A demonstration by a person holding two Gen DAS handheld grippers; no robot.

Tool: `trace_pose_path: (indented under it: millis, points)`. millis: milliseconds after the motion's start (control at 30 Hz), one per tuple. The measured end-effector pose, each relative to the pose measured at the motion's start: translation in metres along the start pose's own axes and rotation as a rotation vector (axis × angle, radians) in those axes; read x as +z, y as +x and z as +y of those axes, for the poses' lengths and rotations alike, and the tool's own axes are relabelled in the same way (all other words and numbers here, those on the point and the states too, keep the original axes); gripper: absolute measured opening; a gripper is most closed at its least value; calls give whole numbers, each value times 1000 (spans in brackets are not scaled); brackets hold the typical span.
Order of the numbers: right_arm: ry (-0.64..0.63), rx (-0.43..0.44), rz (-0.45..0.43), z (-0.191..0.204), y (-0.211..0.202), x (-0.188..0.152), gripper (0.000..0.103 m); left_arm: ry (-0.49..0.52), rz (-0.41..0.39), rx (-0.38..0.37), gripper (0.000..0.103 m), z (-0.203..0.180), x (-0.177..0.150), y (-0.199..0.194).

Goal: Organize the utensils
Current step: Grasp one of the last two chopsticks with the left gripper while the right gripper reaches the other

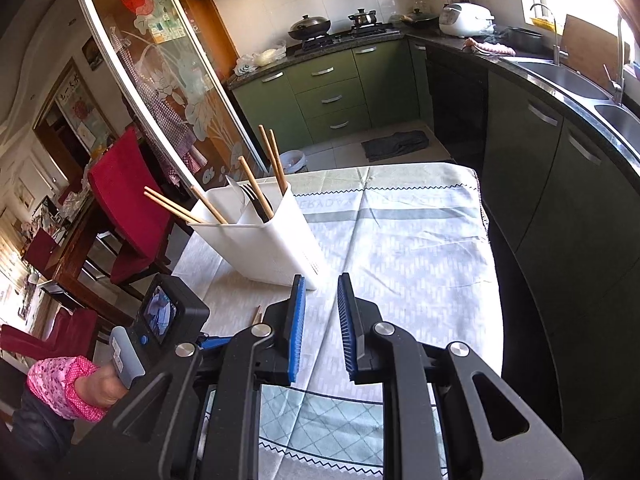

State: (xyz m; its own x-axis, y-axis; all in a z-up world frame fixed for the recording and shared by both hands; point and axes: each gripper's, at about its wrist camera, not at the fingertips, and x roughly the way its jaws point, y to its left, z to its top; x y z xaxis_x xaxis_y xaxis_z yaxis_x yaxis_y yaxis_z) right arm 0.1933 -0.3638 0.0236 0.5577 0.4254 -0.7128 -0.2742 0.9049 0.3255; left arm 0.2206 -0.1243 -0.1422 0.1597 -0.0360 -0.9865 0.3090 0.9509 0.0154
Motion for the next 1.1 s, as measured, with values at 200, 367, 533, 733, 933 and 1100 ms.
trace_pose_path:
  millis: [200,367,533,733,933,1100]
  points:
    - [-15,6,29,8,9,-6,27,12,4,-10,8,-10,3,1]
    - [-35,4,56,16,15,-11,27,-9,3,-32,7,-5,6,1]
    - [-56,-2,101,22,26,-20,27,-29,-66,-29,6,18,-4,-20]
    - [-79,2,196,33,63,-39,27,-61,-214,-30,6,44,-29,-68]
    - [-115,-1,306,49,110,-65,27,-85,-375,10,6,67,-58,-116]
    - [-177,-8,399,77,151,-84,27,-113,-446,3,6,86,-79,-134]
